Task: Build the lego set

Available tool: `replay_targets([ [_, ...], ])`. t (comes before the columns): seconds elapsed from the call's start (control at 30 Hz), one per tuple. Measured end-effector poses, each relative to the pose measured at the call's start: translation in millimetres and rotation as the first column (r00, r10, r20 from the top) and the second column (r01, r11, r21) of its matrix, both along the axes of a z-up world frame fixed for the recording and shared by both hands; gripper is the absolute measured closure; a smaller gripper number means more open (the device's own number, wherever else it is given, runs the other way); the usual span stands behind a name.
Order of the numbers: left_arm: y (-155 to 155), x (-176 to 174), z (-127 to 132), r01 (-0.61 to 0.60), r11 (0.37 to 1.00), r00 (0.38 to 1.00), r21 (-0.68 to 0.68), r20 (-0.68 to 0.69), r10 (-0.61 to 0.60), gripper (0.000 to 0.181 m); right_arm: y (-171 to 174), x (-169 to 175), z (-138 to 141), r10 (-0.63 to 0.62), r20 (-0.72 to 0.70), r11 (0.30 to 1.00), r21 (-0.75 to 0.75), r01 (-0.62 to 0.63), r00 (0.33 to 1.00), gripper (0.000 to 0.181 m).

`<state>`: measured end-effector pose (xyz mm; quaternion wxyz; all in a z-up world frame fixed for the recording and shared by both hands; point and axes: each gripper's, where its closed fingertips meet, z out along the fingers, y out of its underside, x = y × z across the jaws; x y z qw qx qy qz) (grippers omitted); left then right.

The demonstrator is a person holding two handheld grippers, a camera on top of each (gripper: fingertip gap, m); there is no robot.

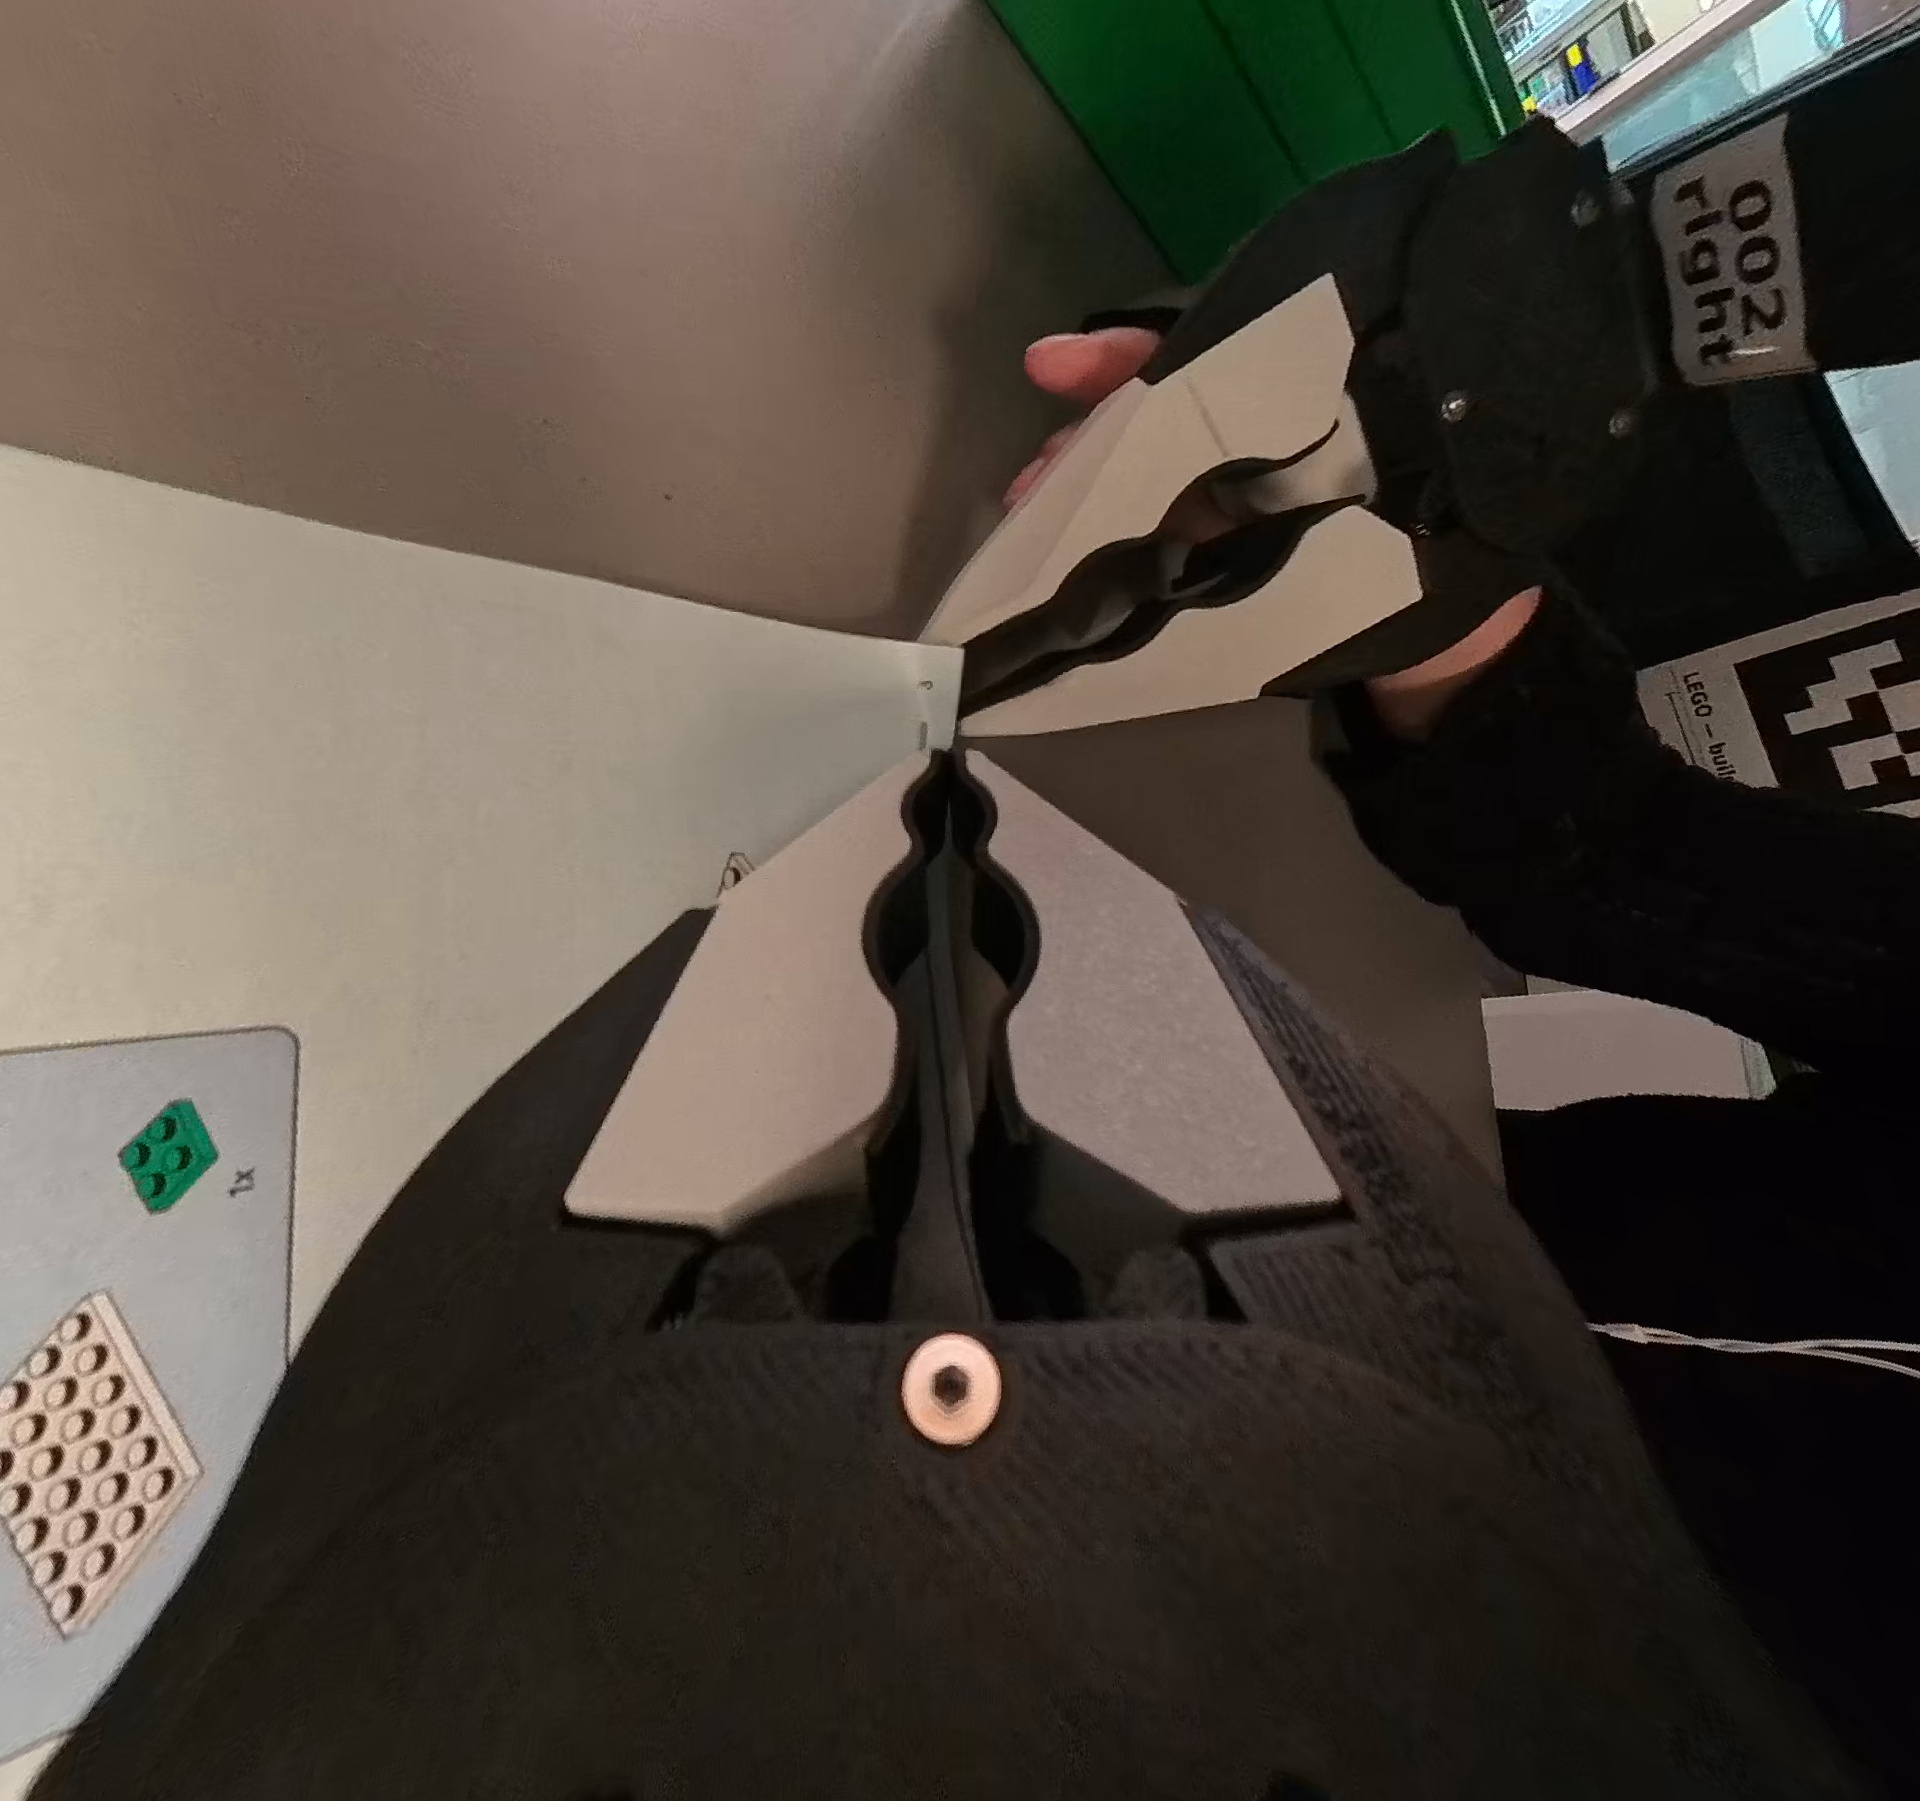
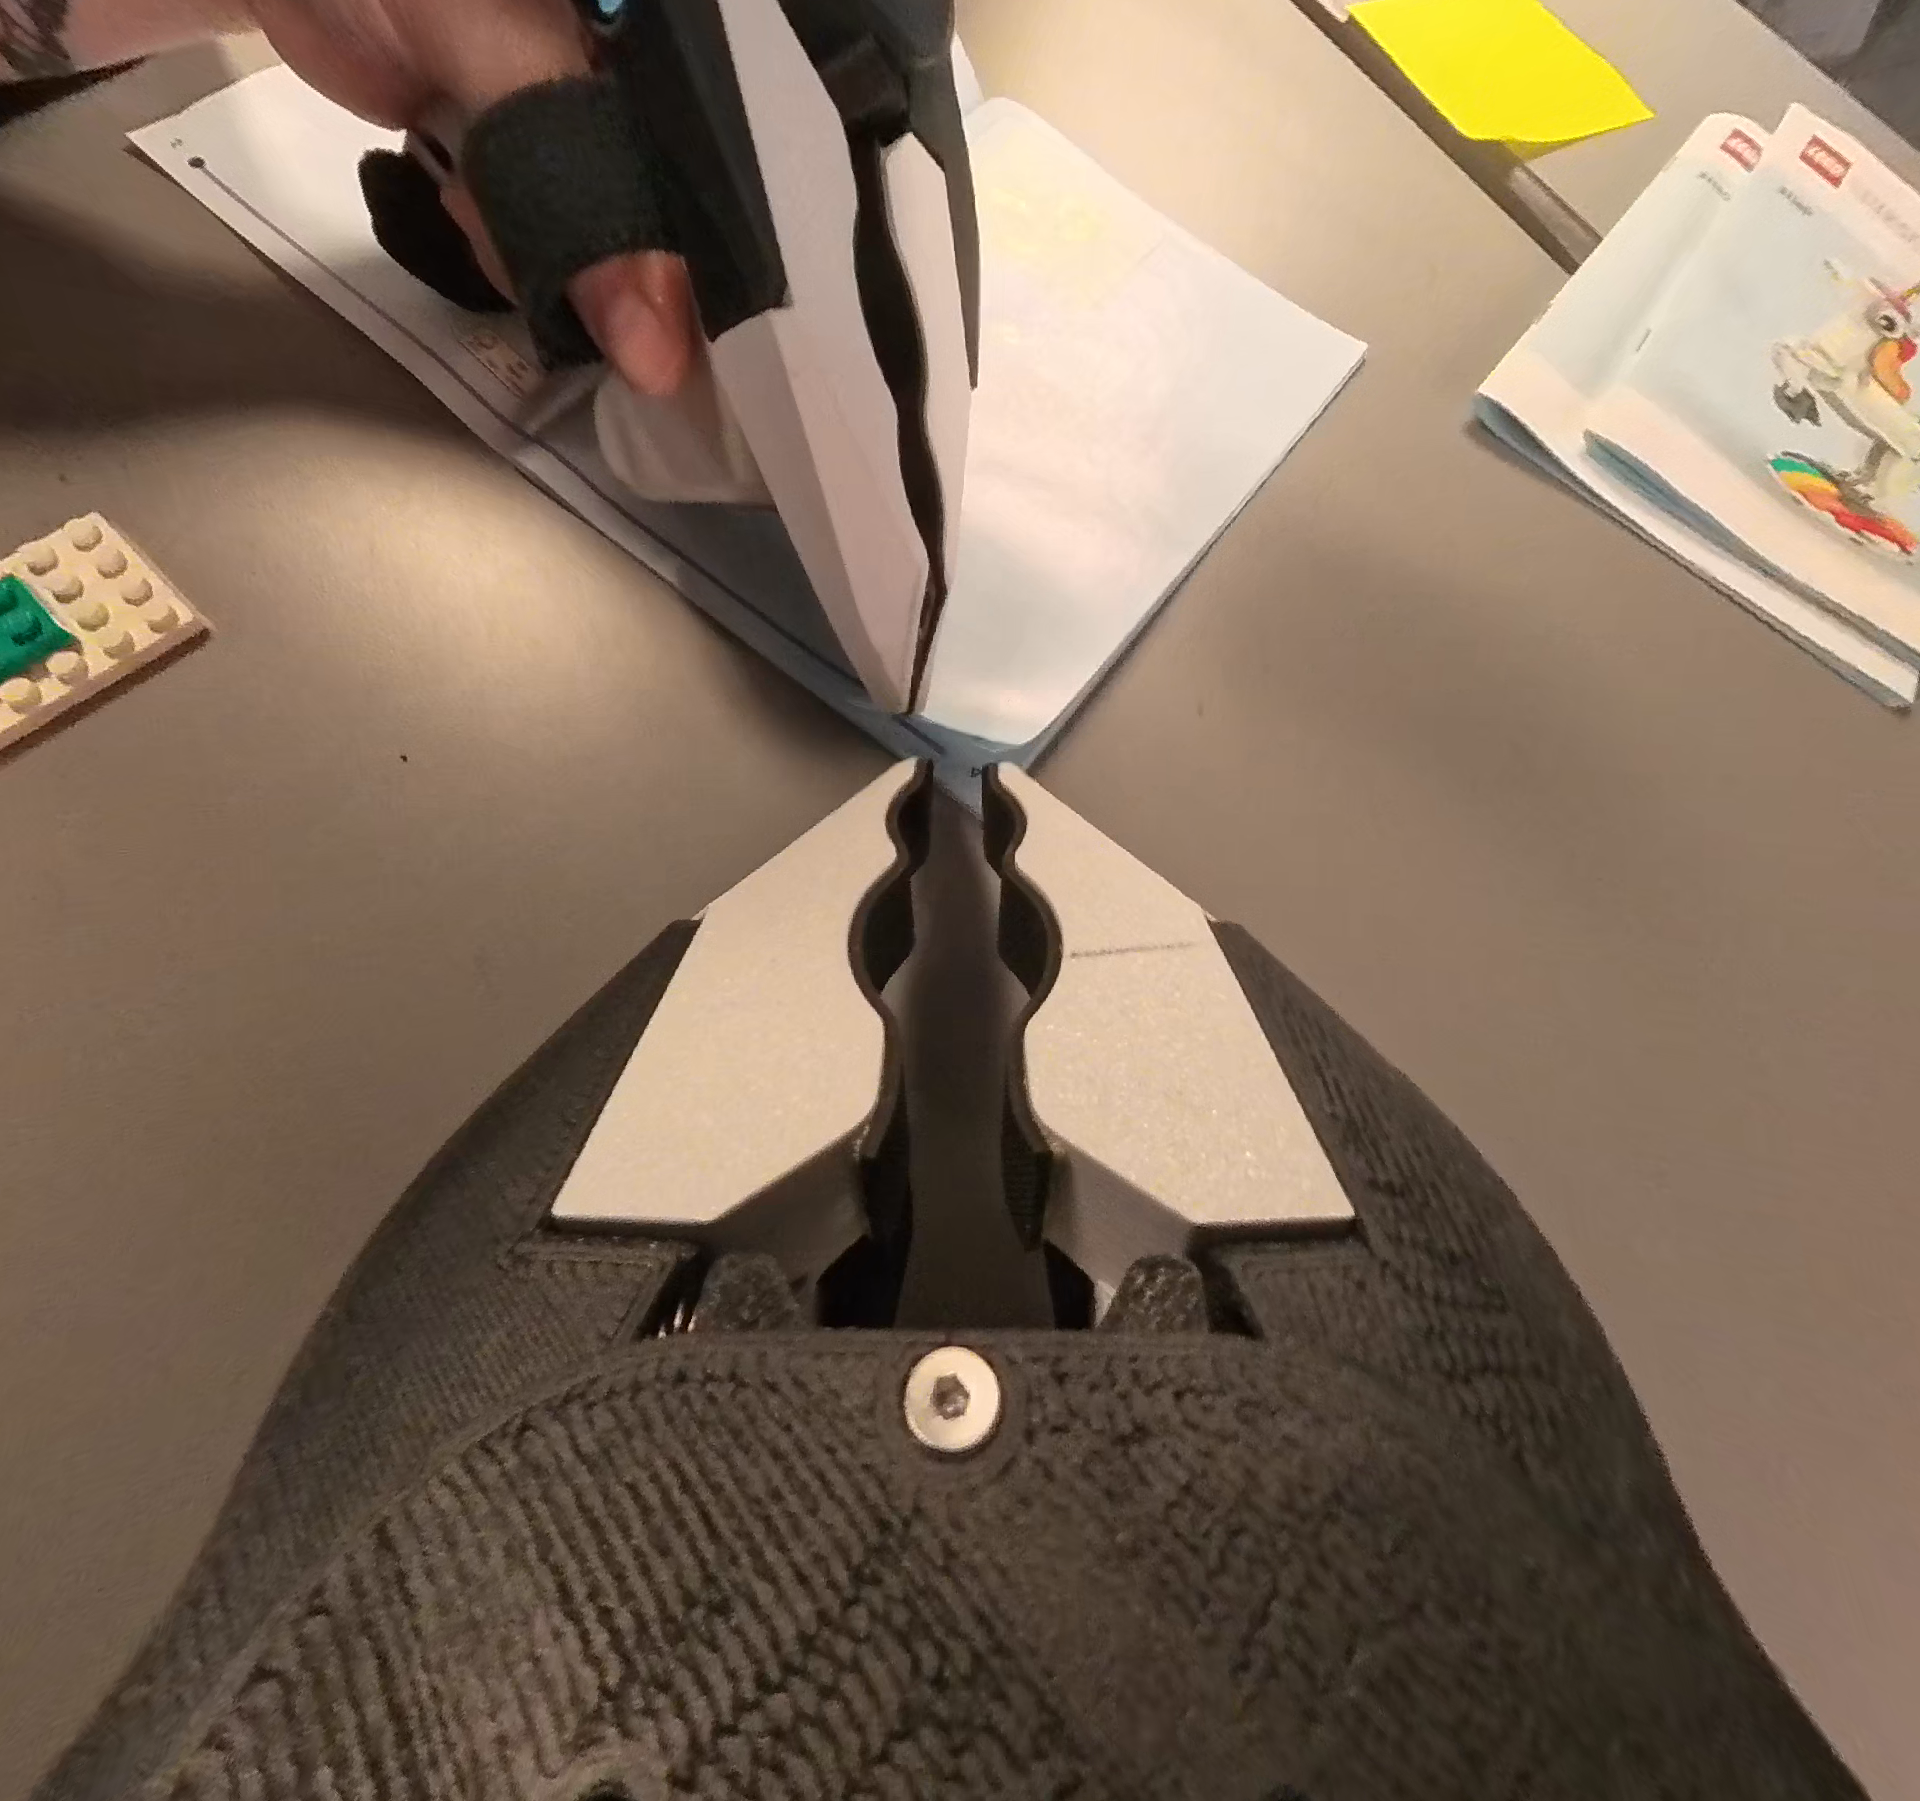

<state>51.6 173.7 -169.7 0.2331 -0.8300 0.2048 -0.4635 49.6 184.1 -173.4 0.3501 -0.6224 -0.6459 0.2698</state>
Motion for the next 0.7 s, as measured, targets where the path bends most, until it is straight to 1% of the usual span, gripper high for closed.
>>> replay_targets([
  [0.23,0,0,0,0.002,1.000,1.000,-0.001,0.003,-0.002,0.181,0,-1,-1,0.004,0.007,1.000,0.004,-0.004,1.000,0.172],
  [0.47,-1,0,2,0.005,1.000,1.000,0.009,0.018,-0.005,0.181,2,-1,8,-0.009,-0.057,1.000,-0.030,0.007,0.998,0.172],
  [0.6,-3,-1,11,0.000,0.998,0.998,0.059,0.067,-0.004,0.181,0,-1,9,0.003,-0.058,0.999,-0.034,-0.005,0.998,0.170],
  [0.7,-1,-5,23,-0.028,0.992,0.992,0.125,0.123,0.013,0.181,-2,-1,7,0.018,-0.051,0.999,-0.027,-0.019,0.999,0.167],
])
